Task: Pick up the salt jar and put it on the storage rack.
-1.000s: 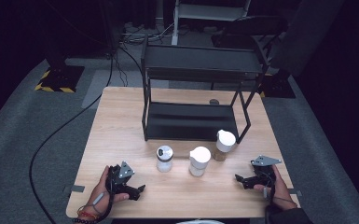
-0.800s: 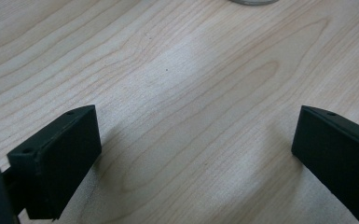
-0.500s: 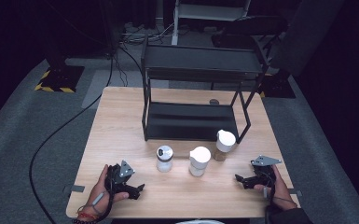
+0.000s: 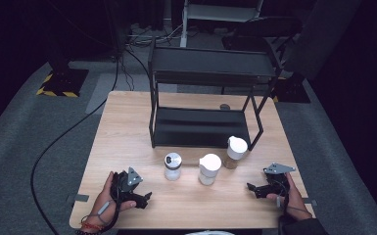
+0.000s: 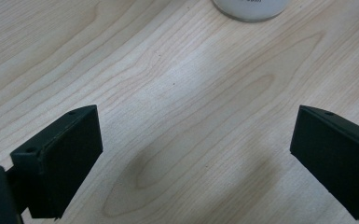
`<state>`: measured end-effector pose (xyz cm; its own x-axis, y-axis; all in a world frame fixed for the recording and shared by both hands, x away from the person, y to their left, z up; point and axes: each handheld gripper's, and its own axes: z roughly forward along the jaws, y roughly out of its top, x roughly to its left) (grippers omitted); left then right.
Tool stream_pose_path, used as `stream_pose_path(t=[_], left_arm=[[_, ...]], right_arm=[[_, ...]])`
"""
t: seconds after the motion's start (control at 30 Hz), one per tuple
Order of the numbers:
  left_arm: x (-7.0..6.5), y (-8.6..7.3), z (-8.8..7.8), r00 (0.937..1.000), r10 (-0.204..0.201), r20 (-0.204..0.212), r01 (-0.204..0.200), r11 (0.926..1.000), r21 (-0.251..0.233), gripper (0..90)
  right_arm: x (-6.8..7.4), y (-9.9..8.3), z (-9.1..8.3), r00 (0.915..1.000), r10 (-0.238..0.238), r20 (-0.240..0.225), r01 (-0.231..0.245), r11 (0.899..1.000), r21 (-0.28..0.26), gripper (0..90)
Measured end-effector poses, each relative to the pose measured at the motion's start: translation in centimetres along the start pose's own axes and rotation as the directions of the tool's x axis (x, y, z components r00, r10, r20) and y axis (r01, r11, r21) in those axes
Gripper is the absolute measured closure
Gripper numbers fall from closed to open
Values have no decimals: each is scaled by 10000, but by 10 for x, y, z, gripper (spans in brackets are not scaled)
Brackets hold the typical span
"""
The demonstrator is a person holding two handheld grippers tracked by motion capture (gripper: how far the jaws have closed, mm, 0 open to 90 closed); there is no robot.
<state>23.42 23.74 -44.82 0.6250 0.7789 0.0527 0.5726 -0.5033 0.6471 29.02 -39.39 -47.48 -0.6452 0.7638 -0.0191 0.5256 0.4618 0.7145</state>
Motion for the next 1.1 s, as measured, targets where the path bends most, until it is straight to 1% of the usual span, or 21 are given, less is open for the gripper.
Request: stream_pose_path(t=[0.17,0.23,0.3,0.5,0.9,0.97,1.1], left_arm=[[-2,1,-3,10000,-3,64,4,9999,-148,23],[-3,2,-3,10000,67,13,-67,9999,-156,23],[-3,2,-4,10000,13,48,-12,9998,-214,24],[-4,5,-4,10000,13,87,-10,9997,-232,24],[-7,19,-3,9996,181,230,-172,9991,-376,24],[-9,22,-3,9996,239,155,-234,9992,-336,24],[-11,25,-3,9993,321,187,-313,9987,-390,24]], right_arm=[[0,0,0,10000,1,3,-1,10000,4,1],[0,0,0,10000,3,3,-3,10000,6,1],[0,0,0,10000,3,3,-3,10000,4,1],[0,0,0,10000,4,5,-4,10000,0,1],[0,0,0,10000,10,12,-10,10000,3,1],[0,0,0,10000,12,14,-12,10000,2,1],[0,0,0,10000,12,14,-12,10000,0,1]])
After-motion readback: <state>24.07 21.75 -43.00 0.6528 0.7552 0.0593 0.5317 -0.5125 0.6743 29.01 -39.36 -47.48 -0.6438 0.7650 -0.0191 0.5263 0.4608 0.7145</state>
